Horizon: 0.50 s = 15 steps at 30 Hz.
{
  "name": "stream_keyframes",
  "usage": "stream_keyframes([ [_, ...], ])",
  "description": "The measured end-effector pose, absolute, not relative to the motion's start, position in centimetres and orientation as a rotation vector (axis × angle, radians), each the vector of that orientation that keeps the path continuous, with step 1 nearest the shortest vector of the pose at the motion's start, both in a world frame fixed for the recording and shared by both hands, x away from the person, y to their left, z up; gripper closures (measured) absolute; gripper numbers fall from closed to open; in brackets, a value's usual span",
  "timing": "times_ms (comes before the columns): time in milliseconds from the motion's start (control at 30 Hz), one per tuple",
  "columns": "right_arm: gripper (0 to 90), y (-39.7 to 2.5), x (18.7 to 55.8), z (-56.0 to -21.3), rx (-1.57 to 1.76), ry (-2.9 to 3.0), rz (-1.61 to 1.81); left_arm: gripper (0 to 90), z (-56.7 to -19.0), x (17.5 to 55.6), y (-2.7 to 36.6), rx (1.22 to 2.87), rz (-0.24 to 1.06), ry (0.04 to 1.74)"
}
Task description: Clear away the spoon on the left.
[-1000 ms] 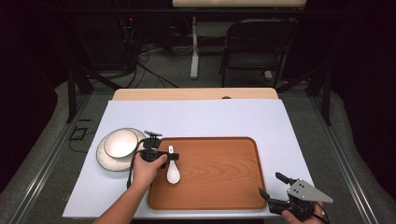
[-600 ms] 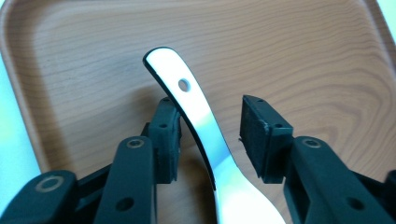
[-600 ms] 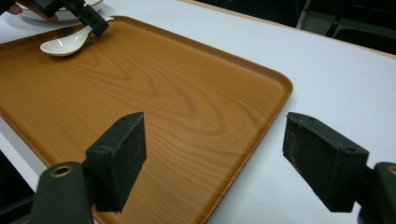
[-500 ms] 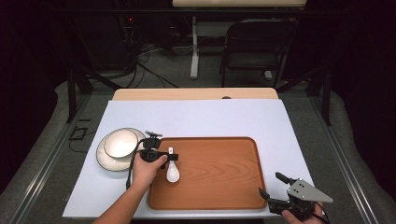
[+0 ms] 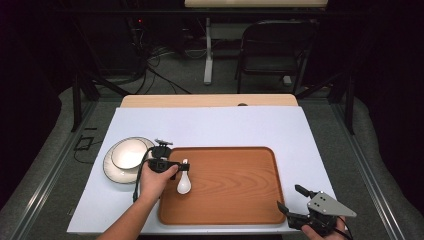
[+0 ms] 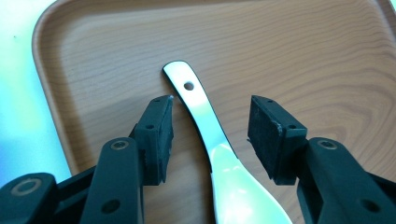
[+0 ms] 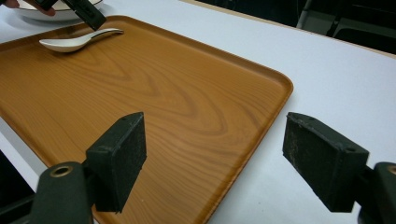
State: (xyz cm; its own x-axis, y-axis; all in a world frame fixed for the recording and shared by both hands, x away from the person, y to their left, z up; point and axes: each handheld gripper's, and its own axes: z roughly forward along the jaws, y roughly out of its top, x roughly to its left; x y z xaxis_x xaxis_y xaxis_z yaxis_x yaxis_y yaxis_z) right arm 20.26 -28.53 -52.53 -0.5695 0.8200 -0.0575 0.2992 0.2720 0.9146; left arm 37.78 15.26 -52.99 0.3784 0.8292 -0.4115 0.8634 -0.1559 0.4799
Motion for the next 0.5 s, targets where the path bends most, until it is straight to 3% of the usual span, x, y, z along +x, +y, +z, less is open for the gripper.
stream_keyframes([
  [500,21.0,-28.5,20.3,-52.5,1.008,2.012,1.272,50.9,-49.0,36.7,16.7,2.069,0.113,1.388],
])
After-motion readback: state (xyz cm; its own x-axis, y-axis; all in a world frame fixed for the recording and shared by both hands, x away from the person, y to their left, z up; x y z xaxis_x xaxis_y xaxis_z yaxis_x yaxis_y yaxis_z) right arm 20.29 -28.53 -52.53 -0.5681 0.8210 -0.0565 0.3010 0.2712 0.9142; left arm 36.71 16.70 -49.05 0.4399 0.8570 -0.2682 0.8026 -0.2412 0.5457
